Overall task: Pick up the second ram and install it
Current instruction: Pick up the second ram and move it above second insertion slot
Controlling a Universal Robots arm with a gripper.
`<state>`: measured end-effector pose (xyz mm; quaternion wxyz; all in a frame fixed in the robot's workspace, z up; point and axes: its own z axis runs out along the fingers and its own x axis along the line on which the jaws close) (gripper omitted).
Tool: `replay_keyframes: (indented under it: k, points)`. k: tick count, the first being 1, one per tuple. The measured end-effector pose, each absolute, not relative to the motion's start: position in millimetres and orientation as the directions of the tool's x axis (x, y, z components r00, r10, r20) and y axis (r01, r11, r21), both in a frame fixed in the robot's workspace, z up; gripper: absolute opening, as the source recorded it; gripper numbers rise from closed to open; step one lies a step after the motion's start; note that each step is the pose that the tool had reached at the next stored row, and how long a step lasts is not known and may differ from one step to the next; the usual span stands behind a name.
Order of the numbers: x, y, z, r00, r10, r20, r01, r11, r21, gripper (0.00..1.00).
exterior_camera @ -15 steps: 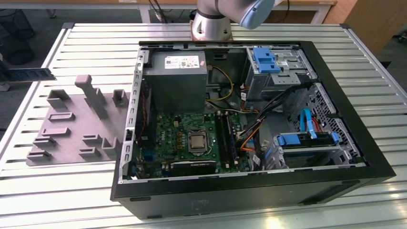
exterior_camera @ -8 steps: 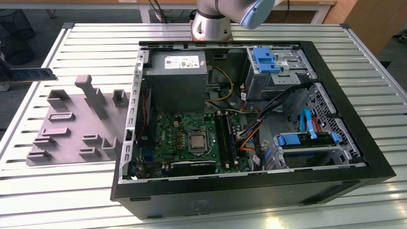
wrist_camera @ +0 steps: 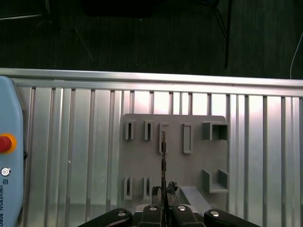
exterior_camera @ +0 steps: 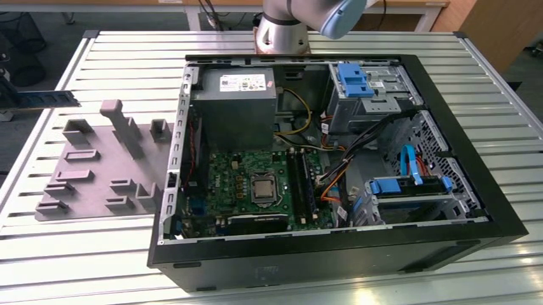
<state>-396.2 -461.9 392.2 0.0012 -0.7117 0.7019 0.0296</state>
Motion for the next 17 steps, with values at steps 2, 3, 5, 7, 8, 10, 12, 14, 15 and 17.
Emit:
replay_keyframes:
  k: [2, 3, 5, 7, 8, 10, 12, 14, 15, 17]
  points:
    - [-395.2, -461.9, 392.2, 0.013, -0.999, -0.044, -0.999, -0.015, 0.040, 0.14]
    - [-394.7, -461.9, 392.2, 0.013, -0.999, -0.044, -0.999, -0.015, 0.040, 0.14]
    - [-393.8, -461.9, 392.2, 0.013, -0.999, -0.044, -0.999, -0.015, 0.040, 0.14]
    - [-392.9, -461.9, 392.2, 0.013, -0.999, -0.044, -0.999, -0.015, 0.040, 0.14]
    - [-392.5, -461.9, 392.2, 0.013, -0.999, -0.044, -0.999, -0.015, 0.040, 0.14]
    - [-391.8, -461.9, 392.1, 0.013, -0.999, -0.044, -0.999, -0.015, 0.040, 0.14]
    - [-391.0, -461.9, 392.2, 0.013, -0.999, -0.044, -0.999, -0.015, 0.040, 0.14]
    - [-390.3, -461.9, 392.2, 0.013, -0.999, -0.044, -0.999, -0.015, 0.040, 0.14]
    - [-390.0, -461.9, 392.2, 0.013, -0.999, -0.044, -0.999, -0.015, 0.040, 0.14]
    - [-389.6, -461.9, 392.2, 0.013, -0.999, -0.044, -0.999, -0.015, 0.040, 0.14]
